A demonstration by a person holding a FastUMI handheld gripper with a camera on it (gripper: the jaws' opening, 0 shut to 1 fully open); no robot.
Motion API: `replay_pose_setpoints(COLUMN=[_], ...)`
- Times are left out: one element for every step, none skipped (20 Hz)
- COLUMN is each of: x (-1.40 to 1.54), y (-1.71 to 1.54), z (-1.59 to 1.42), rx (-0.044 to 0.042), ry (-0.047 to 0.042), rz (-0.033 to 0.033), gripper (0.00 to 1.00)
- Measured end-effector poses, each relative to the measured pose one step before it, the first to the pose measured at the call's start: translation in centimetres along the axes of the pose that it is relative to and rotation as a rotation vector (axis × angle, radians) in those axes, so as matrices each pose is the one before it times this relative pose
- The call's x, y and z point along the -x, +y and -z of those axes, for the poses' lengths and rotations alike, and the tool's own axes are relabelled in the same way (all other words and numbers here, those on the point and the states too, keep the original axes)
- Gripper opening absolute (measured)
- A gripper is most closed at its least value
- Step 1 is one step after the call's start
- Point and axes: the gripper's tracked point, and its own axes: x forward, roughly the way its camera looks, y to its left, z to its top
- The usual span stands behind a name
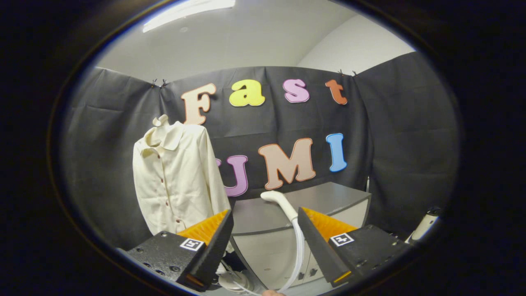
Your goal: Iron the clothes twice with a garment steamer, once on the left side and once on the right side.
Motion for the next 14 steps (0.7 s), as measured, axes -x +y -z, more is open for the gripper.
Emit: replay_pose_setpoints(x=[-0.795,-0.769,-0.964,-1.006,-1.093,-1.236,-1.248,-1.292,-1.358,-1.415,-1.427,-1.379,-1.486,-1.463], y=[0.032,0.028,-0.114,-0.115,-0.038,-0.051,-0.196,-0.060,-0.045,-0.152,-0.069,-0.158,-0.152,-0.402], z=[-0.586,-0.486,-0.447,-0.494,-0.599,-0.498,-0.465,-0.405,-0.563,-0.359,-0.445,-0.266,-0.320,-0.073], rx=[0.00310,0.00476,0.00744,0.00656,0.00722,0.00867,0.00704,0.00167,-0.00220,0.00159,0.00042,0.00515,0.00486,0.00335], ry=[0.00245,0.00463,0.00711,0.00894,0.00456,0.01114,0.01253,0.02064,0.01069,0.02736,0.02173,0.03168,0.02833,0.03593], rz=[-0.00942,-0.00925,-0.00696,-0.00641,-0.01220,-0.00872,-0.00910,-0.01120,-0.01197,-0.01021,-0.01386,-0.01275,-0.01290,-0.00270], gripper=[0.96,0.96,0.96,0.96,0.96,0.96,0.96,0.96,0.96,0.96,0.95,0.96,0.95,0.95])
